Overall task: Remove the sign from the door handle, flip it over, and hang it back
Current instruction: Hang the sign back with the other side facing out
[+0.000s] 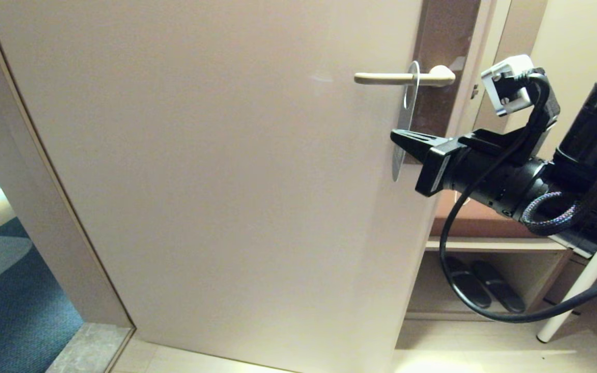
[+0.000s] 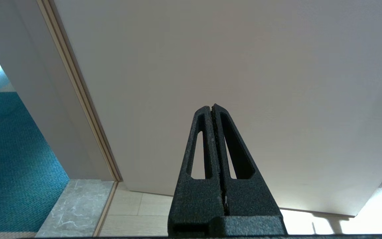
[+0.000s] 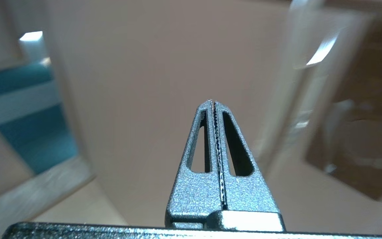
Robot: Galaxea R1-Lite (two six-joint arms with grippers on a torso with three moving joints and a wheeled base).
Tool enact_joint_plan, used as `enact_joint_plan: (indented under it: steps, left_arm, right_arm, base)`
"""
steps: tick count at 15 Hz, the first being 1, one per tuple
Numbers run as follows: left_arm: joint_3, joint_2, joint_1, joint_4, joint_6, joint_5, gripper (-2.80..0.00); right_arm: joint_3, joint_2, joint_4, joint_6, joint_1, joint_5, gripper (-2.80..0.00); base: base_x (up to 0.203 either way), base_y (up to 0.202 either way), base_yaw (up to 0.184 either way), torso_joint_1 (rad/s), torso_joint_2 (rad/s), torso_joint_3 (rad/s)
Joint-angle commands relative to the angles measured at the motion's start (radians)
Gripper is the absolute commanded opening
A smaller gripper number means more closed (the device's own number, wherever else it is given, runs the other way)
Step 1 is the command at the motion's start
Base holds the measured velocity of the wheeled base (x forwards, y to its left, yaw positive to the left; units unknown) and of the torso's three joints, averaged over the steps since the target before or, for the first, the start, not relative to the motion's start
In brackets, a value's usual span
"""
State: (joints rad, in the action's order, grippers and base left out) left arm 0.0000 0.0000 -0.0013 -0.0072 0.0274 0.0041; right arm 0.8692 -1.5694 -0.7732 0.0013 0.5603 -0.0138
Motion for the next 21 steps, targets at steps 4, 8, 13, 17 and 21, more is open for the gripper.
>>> enact_joint_plan:
  steps: [4, 8, 13, 17, 21]
  left_arm:
    - [0.0, 0.003, 0.0, 0.0, 0.0, 0.001, -2.8]
    - [0.0, 0.002, 0.0, 0.0, 0.0, 0.001, -2.8]
    - [0.0, 0.002, 0.0, 0.0, 0.0, 0.001, -2.8]
    - [0.0, 0.002, 0.001, 0.0, 0.0, 0.001, -2.8]
    - [0.0, 0.003, 0.001, 0.0, 0.0, 0.001, -2.8]
  right_arm:
    - [-0.017, 0.023, -0.04, 0.0, -0.06, 0.038, -2.8]
    - [-0.02, 0.023, -0.04, -0.001, -0.107, 0.038, -2.8]
    - [-0.024, 0.066, 0.018, -0.004, -0.12, 0.031, -2.8]
    - [0.002, 0.2, 0.308, -0.01, -0.12, -0.038, -2.8]
    - [0.084, 0.225, 0.44, -0.013, -0.101, -0.259, -2.8]
  base:
    - [0.0, 0.0, 0.0, 0.0, 0.0, 0.0]
    - [0.0, 0.0, 0.0, 0.0, 0.0, 0.0]
    - [0.0, 0.0, 0.0, 0.0, 0.0, 0.0]
    - [0.0, 0.0, 0.0, 0.0, 0.0, 0.0]
    - [0.0, 0.0, 0.0, 0.0, 0.0, 0.0]
